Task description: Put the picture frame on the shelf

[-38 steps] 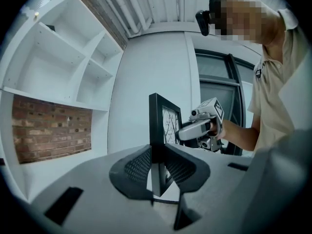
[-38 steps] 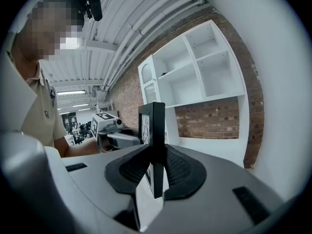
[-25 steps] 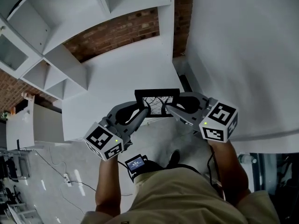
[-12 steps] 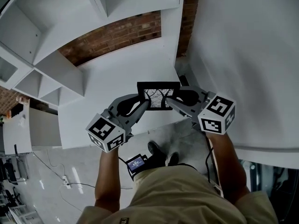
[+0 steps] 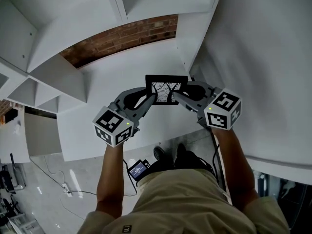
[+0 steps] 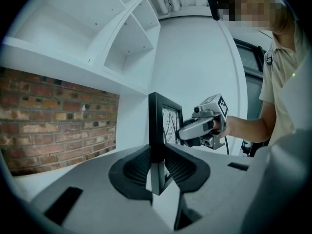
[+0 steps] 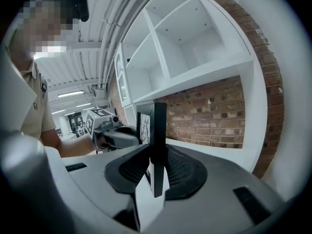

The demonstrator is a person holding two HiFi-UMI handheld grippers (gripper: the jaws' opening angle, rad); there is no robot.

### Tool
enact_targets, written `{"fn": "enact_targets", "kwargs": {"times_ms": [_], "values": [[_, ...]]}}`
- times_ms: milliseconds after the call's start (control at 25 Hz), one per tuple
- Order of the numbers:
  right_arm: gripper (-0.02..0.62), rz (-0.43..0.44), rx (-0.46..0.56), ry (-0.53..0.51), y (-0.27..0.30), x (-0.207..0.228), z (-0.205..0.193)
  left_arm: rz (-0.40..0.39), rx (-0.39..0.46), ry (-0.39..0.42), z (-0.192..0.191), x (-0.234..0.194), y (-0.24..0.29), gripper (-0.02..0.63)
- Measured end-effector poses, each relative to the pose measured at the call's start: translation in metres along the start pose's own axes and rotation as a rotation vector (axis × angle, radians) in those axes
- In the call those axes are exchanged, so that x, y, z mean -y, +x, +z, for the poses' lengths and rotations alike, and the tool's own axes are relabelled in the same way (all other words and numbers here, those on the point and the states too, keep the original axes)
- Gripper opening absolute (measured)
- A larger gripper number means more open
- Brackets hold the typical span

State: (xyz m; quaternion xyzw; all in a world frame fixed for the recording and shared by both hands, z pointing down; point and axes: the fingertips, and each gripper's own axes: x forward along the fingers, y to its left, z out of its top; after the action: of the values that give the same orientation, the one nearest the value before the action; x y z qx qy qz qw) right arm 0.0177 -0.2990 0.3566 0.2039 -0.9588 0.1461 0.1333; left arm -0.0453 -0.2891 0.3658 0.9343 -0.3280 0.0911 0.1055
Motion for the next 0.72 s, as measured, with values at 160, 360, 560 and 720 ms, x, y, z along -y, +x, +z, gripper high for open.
{"fn": "enact_targets", "kwargs": {"times_ms": [160,360,560,720], "values": [[0.087,0.020,-0.018,-0.003,0.028,0.027,-0.003,0.027,-0.027,-0.003,-0.010,-0.035,0.014,0.083],[0.087,0.057,-0.038,0.022,0.061,0.065,-0.018,0.059,-0.067,-0.019,-0.031,-0.074,0.038,0.083],[0.087,0.107,-0.070,0.033,0.091,0.106,-0.034,0.096,-0.111,-0.018,-0.053,-0.112,0.065,0.083],[0.087,0.119,-0.103,0.031,0.117,0.138,-0.053,0.122,-0.143,-0.030,-0.077,-0.142,0.087,0.083]]}}
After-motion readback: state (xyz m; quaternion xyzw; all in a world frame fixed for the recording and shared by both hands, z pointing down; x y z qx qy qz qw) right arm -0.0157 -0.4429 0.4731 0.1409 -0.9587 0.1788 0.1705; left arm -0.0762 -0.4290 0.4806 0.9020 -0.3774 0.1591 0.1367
